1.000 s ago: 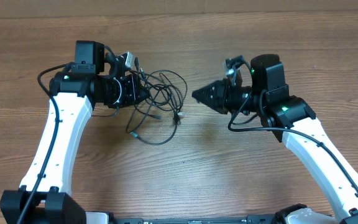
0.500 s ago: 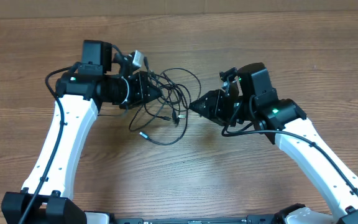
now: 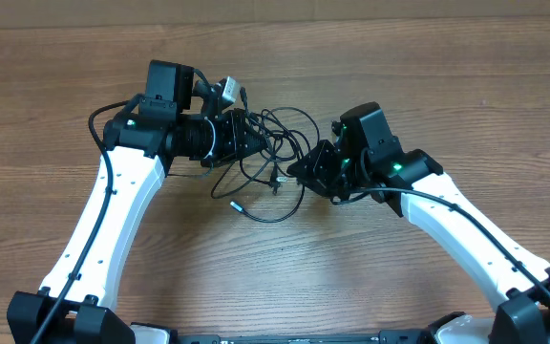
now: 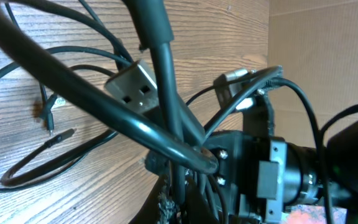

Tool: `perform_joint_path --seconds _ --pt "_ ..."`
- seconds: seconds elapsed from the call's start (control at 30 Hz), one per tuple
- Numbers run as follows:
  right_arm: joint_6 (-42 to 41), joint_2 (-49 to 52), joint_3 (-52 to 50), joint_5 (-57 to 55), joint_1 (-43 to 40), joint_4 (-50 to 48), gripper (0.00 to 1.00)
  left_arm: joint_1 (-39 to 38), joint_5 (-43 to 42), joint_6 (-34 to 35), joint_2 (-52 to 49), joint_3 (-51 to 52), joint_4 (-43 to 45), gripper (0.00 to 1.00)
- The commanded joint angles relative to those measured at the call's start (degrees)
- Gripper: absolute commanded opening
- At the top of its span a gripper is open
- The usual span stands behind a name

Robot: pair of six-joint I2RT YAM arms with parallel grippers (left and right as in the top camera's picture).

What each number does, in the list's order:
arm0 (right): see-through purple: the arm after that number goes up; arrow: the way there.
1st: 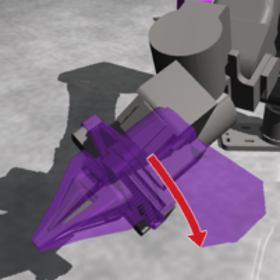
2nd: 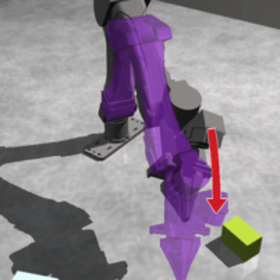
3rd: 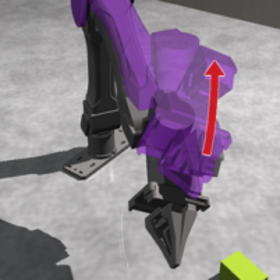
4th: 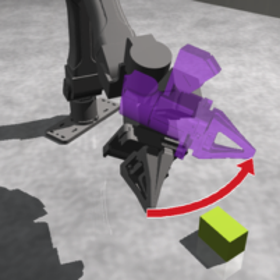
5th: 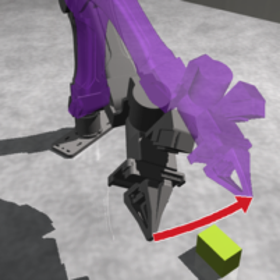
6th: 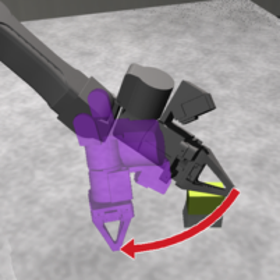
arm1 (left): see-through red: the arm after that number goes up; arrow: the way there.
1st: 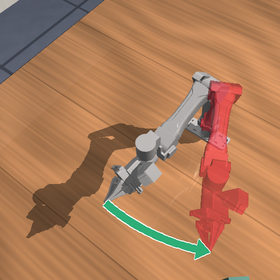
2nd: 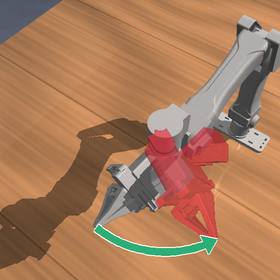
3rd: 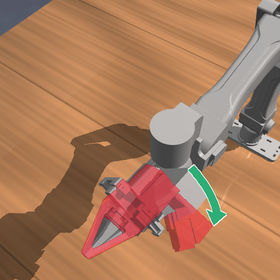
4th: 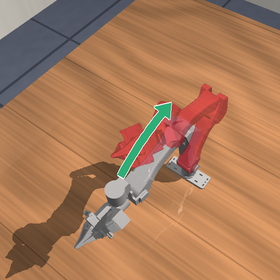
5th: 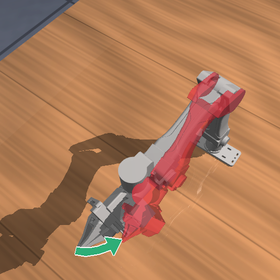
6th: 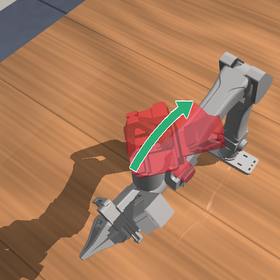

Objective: Untangle cables

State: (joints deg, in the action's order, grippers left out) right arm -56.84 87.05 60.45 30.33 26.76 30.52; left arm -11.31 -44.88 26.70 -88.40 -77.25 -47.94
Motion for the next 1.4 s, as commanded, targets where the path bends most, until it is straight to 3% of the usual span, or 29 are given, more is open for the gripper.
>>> perform_joint_path --seconds 0.0,0.07,0.3,0.6,0.83,1.0,1.17,1.27,1.37 --pt "0.1 0.5 -0.4 -1.2 0.3 -0.6 0.13 -0.5 -1.0 0.1 1.3 -0.6 0.2 0.04" --pt "1.2 0.5 -0.4 -1.4 0.3 -0.4 0.04 -0.5 -0.2 -0.2 1.3 -0.6 -0.3 0.04" --pt "6.2 0.5 -0.4 -4.5 0.3 4.6 0.04 -0.5 8.3 -2.8 1.3 -0.6 -4.0 0.04" --pt "7.8 0.5 -0.4 -30.5 -2.1 21.6 0.04 0.4 24.2 -5.1 1.3 -0.6 -10.2 0.04" --pt "7.9 0.5 -0.4 -41.5 -10.2 26.4 0.04 1.8 24.9 -5.5 1.3 -0.6 -10.8 0.04" --pt "7.9 0.5 -0.3 -39.7 -17.8 25.4 0.04 1.7 24.9 -6.0 1.3 -0.6 -11.4 0.04" --pt "12.7 0.5 -0.3 -30.8 -21.6 21.3 0.04 1.7 24.3 -6.0 1.3 -0.6 -11.4 0.04" --pt "21.2 0.5 -0.3 -19.9 -21.6 16.3 0.16 1.6 22.8 -6.4 1.3 -0.6 -11.4 0.04" --pt "30.5 0.5 -0.3 -4.3 -20.2 11.0 0.4 1.1 18.6 -11.0 1.3 -0.6 -11.2 0.04"
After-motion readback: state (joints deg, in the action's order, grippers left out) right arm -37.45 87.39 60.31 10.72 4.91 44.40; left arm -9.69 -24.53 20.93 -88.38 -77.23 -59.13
